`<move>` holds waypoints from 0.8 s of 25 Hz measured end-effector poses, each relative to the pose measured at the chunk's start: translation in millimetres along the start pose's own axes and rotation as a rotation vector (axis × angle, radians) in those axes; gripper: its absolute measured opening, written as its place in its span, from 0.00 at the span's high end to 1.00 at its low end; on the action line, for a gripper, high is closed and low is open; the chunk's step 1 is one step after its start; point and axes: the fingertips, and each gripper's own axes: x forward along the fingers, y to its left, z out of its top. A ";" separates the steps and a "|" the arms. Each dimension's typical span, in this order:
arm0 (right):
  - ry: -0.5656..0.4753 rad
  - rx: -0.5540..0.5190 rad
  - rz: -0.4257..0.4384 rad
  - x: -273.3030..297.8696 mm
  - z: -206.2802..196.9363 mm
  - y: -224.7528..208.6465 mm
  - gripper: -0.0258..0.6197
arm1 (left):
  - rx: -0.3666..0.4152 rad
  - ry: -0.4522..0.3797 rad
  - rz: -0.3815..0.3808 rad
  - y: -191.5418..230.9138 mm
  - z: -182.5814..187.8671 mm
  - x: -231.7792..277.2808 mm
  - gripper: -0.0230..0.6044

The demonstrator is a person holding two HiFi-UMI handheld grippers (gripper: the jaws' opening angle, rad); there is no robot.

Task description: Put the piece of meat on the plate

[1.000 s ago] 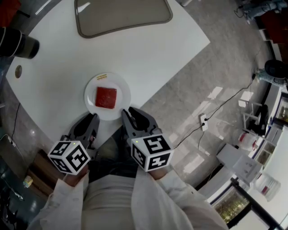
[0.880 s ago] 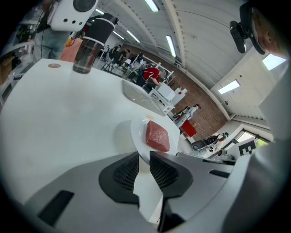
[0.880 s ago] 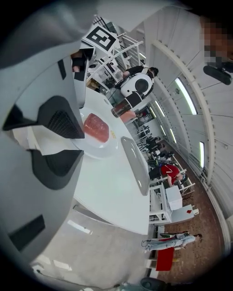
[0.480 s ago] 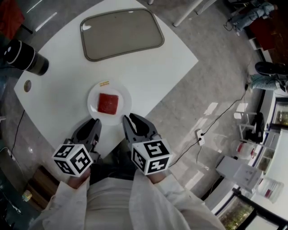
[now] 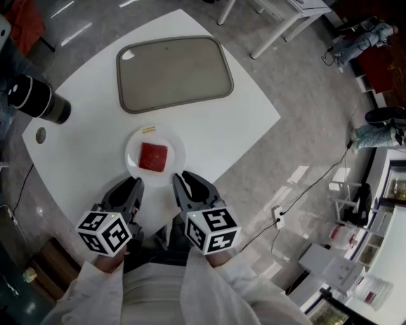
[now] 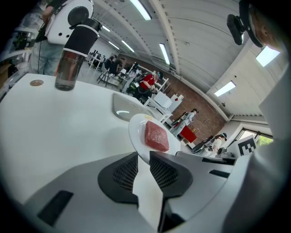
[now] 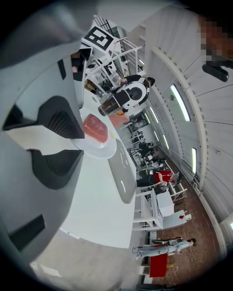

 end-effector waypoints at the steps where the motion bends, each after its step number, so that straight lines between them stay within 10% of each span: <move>1: 0.007 -0.002 0.010 3.5 2.6 -4.5 0.83 | 0.000 -0.002 0.006 -0.3 2.4 5.3 0.85; 20: 0.062 -0.077 0.117 80.1 117.4 -110.3 0.83 | -0.055 -0.078 0.104 -23.4 92.5 138.6 0.85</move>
